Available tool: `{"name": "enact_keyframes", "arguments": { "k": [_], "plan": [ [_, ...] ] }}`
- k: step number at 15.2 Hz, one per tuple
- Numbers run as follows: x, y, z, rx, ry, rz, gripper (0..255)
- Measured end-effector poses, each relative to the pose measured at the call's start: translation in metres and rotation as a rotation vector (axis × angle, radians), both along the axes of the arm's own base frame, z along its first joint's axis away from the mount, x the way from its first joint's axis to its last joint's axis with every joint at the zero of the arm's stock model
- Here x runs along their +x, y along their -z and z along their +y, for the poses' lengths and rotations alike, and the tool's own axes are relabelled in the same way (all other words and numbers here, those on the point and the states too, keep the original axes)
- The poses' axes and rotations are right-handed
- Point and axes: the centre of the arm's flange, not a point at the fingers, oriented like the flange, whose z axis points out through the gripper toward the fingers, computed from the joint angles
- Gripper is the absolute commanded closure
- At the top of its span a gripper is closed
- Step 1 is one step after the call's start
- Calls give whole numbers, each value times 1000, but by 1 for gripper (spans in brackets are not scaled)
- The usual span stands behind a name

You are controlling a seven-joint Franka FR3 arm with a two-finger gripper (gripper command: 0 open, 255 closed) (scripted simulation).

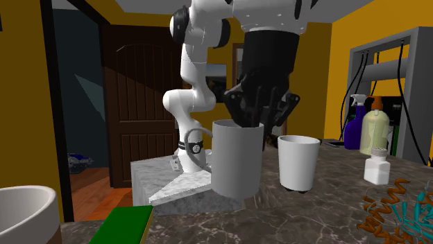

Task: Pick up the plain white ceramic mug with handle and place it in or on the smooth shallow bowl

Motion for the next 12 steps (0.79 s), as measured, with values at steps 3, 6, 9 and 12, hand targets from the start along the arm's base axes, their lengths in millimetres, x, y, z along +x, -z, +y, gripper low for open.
{"name": "enact_keyframes", "arguments": {
  "k": [3,6,9,12],
  "plan": [
    [0,-16,1,0,0,0,255],
    [0,-32,1,0,0,0,255],
    [0,-48,1,0,0,0,255],
    [0,-64,1,0,0,0,255]
  ]
}}
